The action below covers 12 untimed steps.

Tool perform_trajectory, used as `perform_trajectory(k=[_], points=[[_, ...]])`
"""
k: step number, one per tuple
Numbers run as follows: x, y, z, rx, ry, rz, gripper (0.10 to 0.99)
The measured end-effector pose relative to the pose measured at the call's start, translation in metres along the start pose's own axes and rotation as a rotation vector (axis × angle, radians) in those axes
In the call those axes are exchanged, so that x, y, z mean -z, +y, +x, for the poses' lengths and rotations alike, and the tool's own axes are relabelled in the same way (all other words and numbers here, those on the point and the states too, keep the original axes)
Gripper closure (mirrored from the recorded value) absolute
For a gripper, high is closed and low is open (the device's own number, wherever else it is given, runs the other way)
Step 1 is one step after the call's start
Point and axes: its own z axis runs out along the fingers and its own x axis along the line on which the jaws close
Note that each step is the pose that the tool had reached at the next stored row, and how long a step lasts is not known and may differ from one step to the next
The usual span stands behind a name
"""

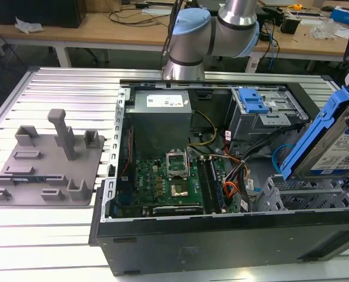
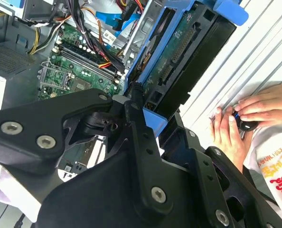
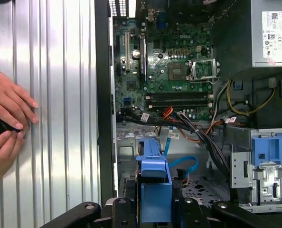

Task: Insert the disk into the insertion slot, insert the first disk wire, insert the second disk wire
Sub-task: 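Insert the disk into the insertion slot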

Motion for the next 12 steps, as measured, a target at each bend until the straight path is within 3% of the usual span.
perform_trajectory(k=[6,12], points=[[-0.0015,-0.0027,-0.0072,0.003,0.0135,0.0,0.718],[-0.004,-0.0044,-0.0154,0.005,0.0175,0.0,0.718]])
